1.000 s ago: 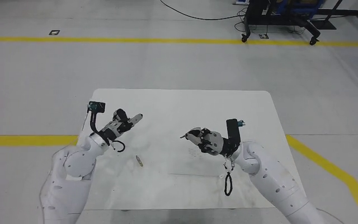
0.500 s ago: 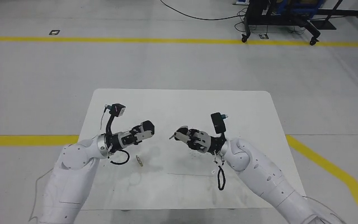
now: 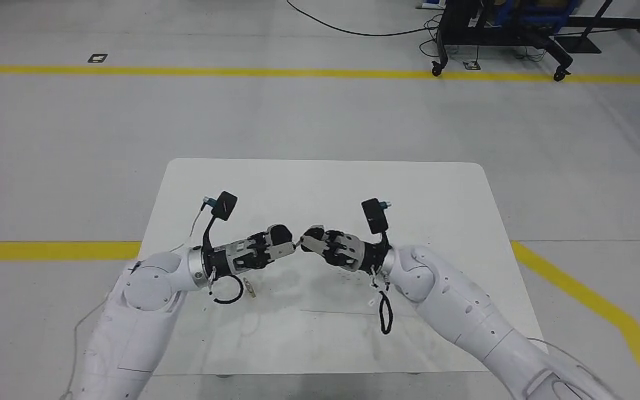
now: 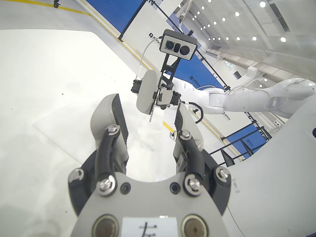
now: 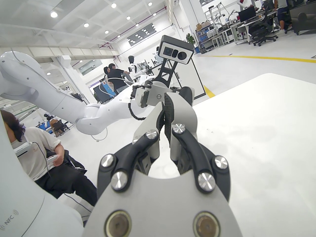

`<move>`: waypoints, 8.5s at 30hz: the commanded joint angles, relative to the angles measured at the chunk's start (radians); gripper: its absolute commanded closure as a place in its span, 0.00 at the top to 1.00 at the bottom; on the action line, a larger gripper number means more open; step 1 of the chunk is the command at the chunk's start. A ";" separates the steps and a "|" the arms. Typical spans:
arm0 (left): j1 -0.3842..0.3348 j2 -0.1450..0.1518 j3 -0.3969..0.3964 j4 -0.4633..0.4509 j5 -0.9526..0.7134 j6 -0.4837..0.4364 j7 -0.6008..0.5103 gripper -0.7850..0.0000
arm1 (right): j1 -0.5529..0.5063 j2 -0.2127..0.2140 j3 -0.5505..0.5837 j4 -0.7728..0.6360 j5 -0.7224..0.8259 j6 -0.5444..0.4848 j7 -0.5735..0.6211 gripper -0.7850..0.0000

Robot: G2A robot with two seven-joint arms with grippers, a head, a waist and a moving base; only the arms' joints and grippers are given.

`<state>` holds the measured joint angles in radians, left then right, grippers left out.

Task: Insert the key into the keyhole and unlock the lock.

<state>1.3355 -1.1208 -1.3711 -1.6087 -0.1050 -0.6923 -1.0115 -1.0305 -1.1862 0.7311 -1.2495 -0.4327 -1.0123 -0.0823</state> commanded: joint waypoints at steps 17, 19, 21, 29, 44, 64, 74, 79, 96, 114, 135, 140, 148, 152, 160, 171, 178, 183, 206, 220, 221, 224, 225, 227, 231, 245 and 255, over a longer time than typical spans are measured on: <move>0.006 0.018 0.021 -0.014 0.022 -0.012 0.031 0.00 | 0.007 -0.007 -0.017 0.022 -0.009 0.000 -0.032 0.00; 0.006 0.019 0.021 -0.014 0.040 -0.001 0.049 0.00 | 0.005 -0.006 -0.020 0.023 -0.007 0.000 -0.027 0.00; 0.007 0.020 0.025 -0.020 0.065 0.002 0.067 0.00 | 0.004 -0.004 -0.021 0.023 -0.002 0.000 -0.023 0.00; 0.011 0.025 0.035 -0.025 0.095 -0.004 0.114 0.00 | 0.004 0.000 -0.028 0.013 0.021 0.000 -0.009 0.00; 0.015 0.033 0.001 0.001 -0.039 0.032 0.220 0.00 | 0.006 0.001 -0.032 0.016 0.027 0.000 0.003 1.00; 0.046 0.045 0.026 -0.119 0.361 0.106 0.240 0.00 | -0.022 0.024 0.032 0.006 0.064 0.024 0.071 1.00; -0.019 0.062 0.093 -0.101 0.333 0.006 0.025 0.00 | -0.071 0.089 0.102 -0.051 0.230 0.114 0.460 0.88; -0.024 0.065 0.121 -0.103 0.348 -0.005 0.022 0.00 | -0.079 0.097 0.109 -0.083 0.283 0.128 0.541 0.40; -0.026 0.082 0.145 -0.115 0.353 -0.010 0.052 0.00 | -0.068 0.091 0.089 -0.092 0.329 0.141 0.633 0.16; -0.026 0.098 0.145 -0.112 0.339 0.010 0.105 1.00 | -0.080 0.100 0.102 -0.094 0.409 0.085 0.695 0.00; -0.019 0.107 0.093 -0.106 0.390 0.072 0.202 1.00 | -0.184 0.158 0.353 -0.082 0.401 0.000 0.555 0.00; 0.046 0.130 -0.021 -0.217 0.511 0.075 0.190 0.96 | -0.184 0.158 0.353 -0.082 0.401 0.000 0.555 0.00; 0.214 0.182 -0.174 -0.524 0.820 -0.057 -0.059 1.00 | -0.184 0.158 0.353 -0.082 0.401 0.000 0.555 0.00; 0.279 0.217 -0.138 -0.579 0.946 -0.058 -0.058 1.00 | -0.184 0.158 0.353 -0.082 0.401 0.000 0.555 0.00; 0.247 0.226 -0.139 -0.570 0.962 0.012 -0.026 1.00 | -0.184 0.158 0.353 -0.082 0.401 0.000 0.555 0.00; 0.247 0.226 -0.139 -0.570 0.962 0.012 -0.026 1.00 | -0.184 0.158 0.353 -0.082 0.401 0.000 0.555 0.00; 0.247 0.226 -0.139 -0.570 0.962 0.012 -0.026 1.00 | -0.184 0.158 0.353 -0.082 0.401 0.000 0.555 0.00; 0.247 0.226 -0.139 -0.570 0.962 0.012 -0.026 1.00 | -0.184 0.158 0.353 -0.082 0.401 0.000 0.555 0.00; 0.247 0.226 -0.139 -0.570 0.962 0.012 -0.026 1.00 | -0.184 0.158 0.353 -0.082 0.401 0.000 0.555 0.00; 0.247 0.226 -0.139 -0.570 0.962 0.012 -0.026 1.00 | -0.184 0.158 0.353 -0.082 0.401 0.000 0.555 0.00; 0.247 0.226 -0.139 -0.570 0.962 0.012 -0.026 1.00 | -0.184 0.158 0.353 -0.082 0.401 0.000 0.555 0.00; 0.247 0.226 -0.139 -0.570 0.962 0.012 -0.026 1.00 | -0.184 0.158 0.353 -0.082 0.401 0.000 0.555 0.00; 0.247 0.226 -0.139 -0.570 0.962 0.012 -0.026 1.00 | -0.184 0.158 0.353 -0.082 0.401 0.000 0.555 0.00; 0.247 0.226 -0.139 -0.570 0.962 0.012 -0.026 1.00 | -0.184 0.158 0.353 -0.082 0.401 0.000 0.555 0.00; 0.248 0.228 -0.138 -0.552 0.954 0.000 -0.018 1.00 | -0.184 0.158 0.353 -0.082 0.401 0.000 0.555 0.00; 0.088 0.314 0.064 -0.394 1.363 -0.320 0.204 1.00 | -0.184 0.158 0.353 -0.082 0.401 0.000 0.555 0.00; -0.091 0.355 0.274 -0.283 1.301 -0.320 0.204 0.71 | -0.184 0.158 0.353 -0.082 0.401 0.000 0.555 0.00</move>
<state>1.2590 -0.7697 -1.1144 -1.9018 1.1963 -1.0123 -0.8066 -1.2142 -1.0278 1.0842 -1.3311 -0.0317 -1.0123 0.4731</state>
